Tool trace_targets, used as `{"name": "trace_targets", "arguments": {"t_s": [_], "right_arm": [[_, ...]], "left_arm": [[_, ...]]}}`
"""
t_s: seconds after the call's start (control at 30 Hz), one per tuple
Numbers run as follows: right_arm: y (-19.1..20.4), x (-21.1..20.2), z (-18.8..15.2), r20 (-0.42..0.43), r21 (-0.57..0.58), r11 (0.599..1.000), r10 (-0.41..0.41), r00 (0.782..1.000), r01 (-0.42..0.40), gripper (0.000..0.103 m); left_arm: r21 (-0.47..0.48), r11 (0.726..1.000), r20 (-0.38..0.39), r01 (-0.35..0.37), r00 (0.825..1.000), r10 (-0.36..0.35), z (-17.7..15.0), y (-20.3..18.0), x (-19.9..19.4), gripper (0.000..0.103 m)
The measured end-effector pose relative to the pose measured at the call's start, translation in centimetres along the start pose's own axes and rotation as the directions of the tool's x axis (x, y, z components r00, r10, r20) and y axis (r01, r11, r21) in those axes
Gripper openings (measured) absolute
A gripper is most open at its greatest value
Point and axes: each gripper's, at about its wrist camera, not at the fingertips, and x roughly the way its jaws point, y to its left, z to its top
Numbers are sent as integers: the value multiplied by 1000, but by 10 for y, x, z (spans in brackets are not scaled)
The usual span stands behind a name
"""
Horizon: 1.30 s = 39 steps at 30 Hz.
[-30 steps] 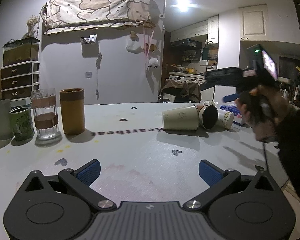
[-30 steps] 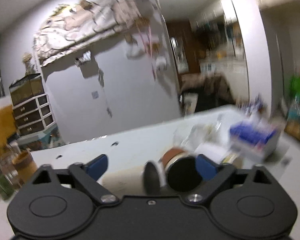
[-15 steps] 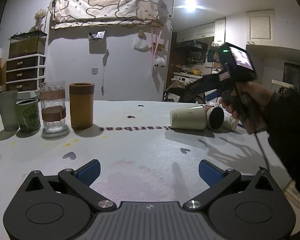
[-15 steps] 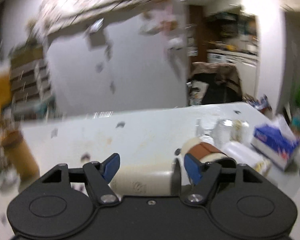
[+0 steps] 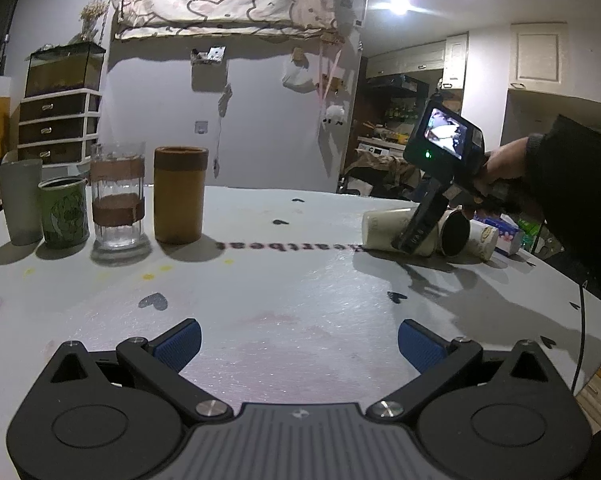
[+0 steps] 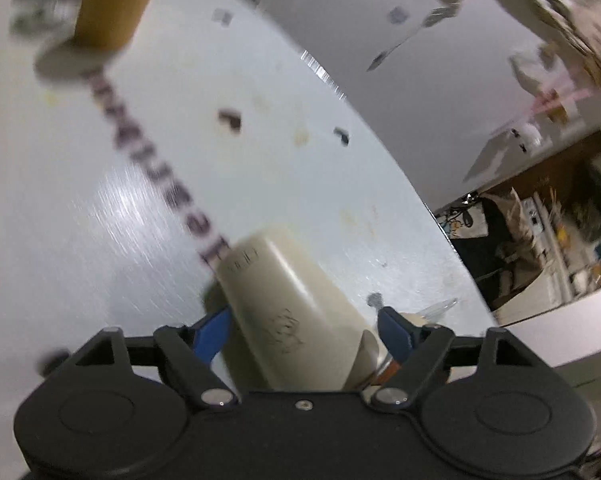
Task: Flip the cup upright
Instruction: 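Lift the beige cup with the right tool and rotate it toward the left tool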
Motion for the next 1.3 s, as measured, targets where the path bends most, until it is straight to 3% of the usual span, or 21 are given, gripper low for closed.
{"name": "trace_targets", "arguments": {"t_s": [0.1, 0.17, 0.27, 0.4, 0.6, 0.87, 1.13, 1.3], "right_arm": [[8, 12, 3, -40, -106, 994, -23, 999, 18, 86], [14, 19, 4, -57, -146, 989, -34, 998, 26, 79], [24, 23, 2, -63, -210, 976, -73, 995, 58, 78], [37, 8, -8, -32, -281, 958, -75, 997, 63, 77], [87, -54, -34, 105, -435, 900, 17, 994, 31, 74], [167, -144, -65, 284, -604, 795, 143, 948, 61, 73], [227, -206, -103, 398, -768, 614, 233, 887, 183, 71], [234, -221, -115, 433, -777, 596, 273, 859, 203, 71]], "left_arm": [[-8, 1000, -11, 2, 1000, -2, 0, 3, 6, 103], [-13, 1000, -12, 4, 1000, -4, 1, 5, 9, 103], [-22, 1000, -15, 2, 1000, -2, 1, 8, 12, 103], [-35, 999, -17, 5, 1000, -5, 0, 9, 12, 103], [-47, 999, -7, -12, 1000, 12, -3, 10, 3, 103], [-55, 997, 0, -49, 999, 49, -9, 13, -15, 103], [-78, 988, -12, -134, 991, 134, -6, 31, -8, 103], [-88, 989, -48, -115, 993, 111, -11, 33, 0, 103]]}}
